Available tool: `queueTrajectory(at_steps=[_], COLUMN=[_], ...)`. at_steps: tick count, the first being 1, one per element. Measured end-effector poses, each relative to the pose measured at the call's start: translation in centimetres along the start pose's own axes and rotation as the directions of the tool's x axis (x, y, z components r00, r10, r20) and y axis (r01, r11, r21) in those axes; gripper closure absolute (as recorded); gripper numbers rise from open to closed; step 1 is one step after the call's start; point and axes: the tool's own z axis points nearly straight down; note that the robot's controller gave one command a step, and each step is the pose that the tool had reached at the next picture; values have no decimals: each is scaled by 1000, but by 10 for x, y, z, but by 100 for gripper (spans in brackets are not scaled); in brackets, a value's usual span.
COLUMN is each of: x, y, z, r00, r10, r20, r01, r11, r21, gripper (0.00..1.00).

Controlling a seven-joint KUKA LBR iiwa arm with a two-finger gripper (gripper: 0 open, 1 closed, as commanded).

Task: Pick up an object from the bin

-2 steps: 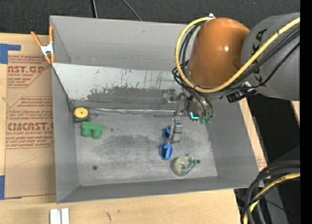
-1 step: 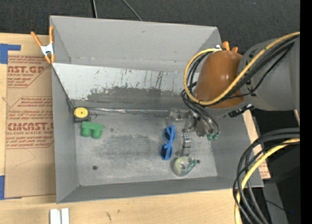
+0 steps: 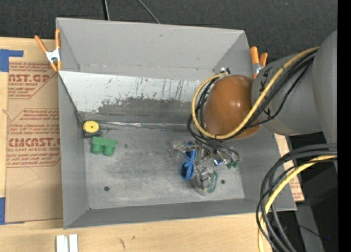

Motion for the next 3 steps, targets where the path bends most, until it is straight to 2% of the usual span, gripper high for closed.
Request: queueTrajectory(at_steps=[1, 2, 3], x=[0, -1, 12], y=[-1, -1, -87], z=[-1, -1, -1], r00=[1000, 1000, 1000], r10=[3, 3, -19], r20=[2, 2, 4], r01=[-3, -3, 19], r11=[1000, 1000, 1000], r21=[0, 0, 6], gripper=[100, 0, 0])
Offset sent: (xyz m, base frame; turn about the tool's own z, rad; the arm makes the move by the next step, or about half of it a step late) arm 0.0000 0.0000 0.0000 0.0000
